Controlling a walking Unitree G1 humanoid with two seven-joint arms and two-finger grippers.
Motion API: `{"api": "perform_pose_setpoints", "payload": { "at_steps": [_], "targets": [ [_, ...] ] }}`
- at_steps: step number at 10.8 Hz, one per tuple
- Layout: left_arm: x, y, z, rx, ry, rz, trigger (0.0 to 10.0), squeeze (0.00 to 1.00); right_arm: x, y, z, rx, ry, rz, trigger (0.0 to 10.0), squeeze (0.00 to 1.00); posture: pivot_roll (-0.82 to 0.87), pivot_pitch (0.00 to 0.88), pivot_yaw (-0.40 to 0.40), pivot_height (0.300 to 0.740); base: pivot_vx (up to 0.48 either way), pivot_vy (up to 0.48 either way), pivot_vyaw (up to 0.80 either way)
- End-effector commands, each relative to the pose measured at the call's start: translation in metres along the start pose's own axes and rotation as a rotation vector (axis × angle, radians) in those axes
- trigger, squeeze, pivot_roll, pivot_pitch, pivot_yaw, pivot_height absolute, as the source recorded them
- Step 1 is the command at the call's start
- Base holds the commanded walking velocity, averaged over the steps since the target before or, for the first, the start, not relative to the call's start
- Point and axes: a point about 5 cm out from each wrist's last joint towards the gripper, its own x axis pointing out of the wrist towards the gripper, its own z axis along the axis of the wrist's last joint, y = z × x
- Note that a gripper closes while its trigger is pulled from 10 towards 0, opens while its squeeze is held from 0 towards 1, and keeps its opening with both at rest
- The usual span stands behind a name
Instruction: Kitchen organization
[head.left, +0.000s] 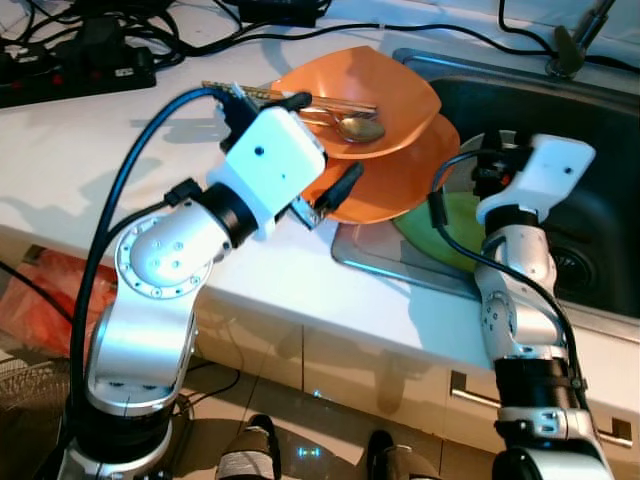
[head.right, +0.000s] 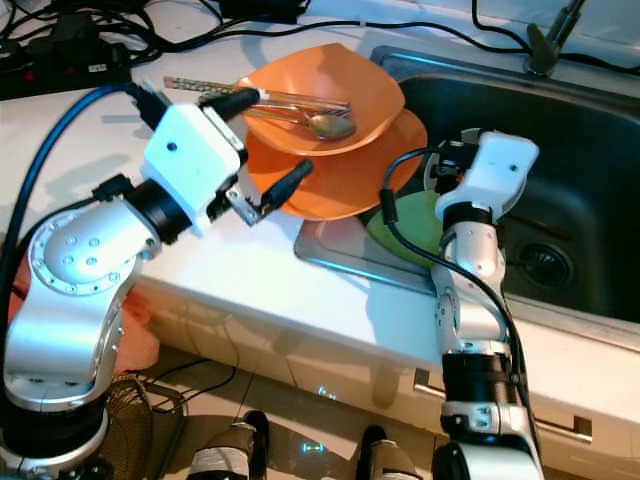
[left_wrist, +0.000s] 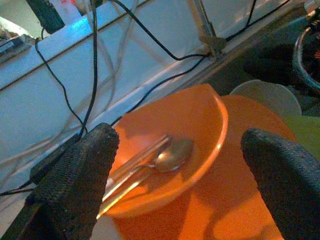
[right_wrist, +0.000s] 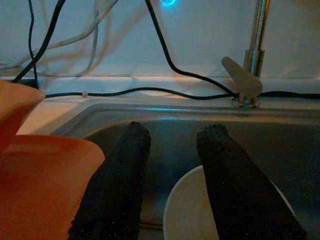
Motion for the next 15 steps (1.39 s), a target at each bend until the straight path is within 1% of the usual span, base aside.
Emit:
{"api": "perform_pose_setpoints", "payload": {
  "at_steps": [1,6,8,10,15],
  "targets": [
    [0.0,-0.001,0.006,0.01,-0.019,-0.003,10.0,0.0,-0.012,-0.008,-0.027,-0.037,0.096,-0.028,10.0,0.0,0.23,0.258,0.048,0.74,0.0,0.0,0.0],
    [0.001,0.001,0.009,0.024,-0.029,-0.006,10.0,0.0,-0.013,0.004,-0.033,-0.029,0.121,0.024,10.0,0.0,0.23,0.26,0.048,0.74,0.0,0.0,0.0],
    [0.001,0.001,0.011,0.031,-0.034,-0.007,10.0,0.0,-0.016,0.013,-0.037,-0.022,0.146,0.074,10.0,0.0,0.23,0.258,0.047,0.74,0.0,0.0,0.0],
    [0.005,0.0,0.012,0.031,-0.046,-0.007,10.0,0.0,-0.019,0.022,-0.044,-0.024,0.175,0.101,10.0,0.0,0.23,0.255,0.046,0.74,0.0,0.0,0.0],
    [0.014,0.002,0.016,-0.021,-0.099,0.09,10.0,0.0,-0.019,0.024,-0.046,-0.03,0.19,0.119,10.0,0.0,0.24,0.261,0.038,0.74,0.0,0.0,0.0]
  ]
}}
